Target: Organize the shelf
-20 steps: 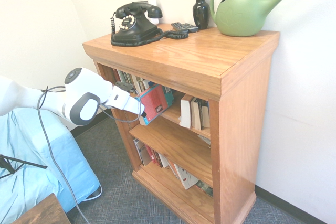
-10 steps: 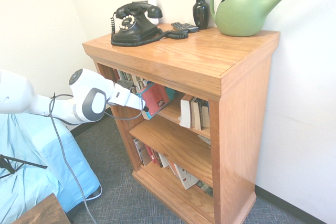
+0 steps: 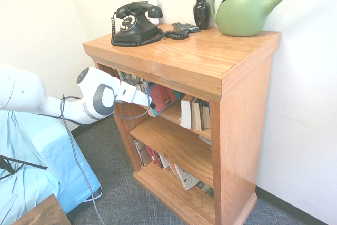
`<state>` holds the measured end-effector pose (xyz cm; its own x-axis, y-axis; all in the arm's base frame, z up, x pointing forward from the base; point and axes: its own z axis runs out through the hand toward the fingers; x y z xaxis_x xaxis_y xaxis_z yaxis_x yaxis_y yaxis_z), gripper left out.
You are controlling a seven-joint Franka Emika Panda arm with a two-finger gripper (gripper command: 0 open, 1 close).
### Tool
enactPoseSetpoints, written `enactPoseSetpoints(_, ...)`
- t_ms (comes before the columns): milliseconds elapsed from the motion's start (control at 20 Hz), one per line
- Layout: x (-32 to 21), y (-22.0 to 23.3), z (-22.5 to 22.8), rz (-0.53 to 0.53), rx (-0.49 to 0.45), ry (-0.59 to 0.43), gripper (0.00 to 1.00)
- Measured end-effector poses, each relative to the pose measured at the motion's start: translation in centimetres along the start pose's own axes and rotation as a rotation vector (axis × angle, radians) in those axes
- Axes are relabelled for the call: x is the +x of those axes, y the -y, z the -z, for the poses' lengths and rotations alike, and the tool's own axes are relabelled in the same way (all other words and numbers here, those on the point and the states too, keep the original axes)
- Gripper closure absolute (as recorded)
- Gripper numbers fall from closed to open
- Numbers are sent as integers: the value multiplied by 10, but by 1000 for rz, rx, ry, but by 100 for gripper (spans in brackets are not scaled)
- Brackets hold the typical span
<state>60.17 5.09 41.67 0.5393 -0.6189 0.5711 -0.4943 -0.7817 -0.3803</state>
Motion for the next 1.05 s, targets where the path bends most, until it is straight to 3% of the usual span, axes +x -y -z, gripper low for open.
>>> enactPoseSetpoints(650, -7, -3, -8, 26, -19, 4, 0)
enactPoseSetpoints(1050, -43, -33, 52, 14, -31, 6, 0)
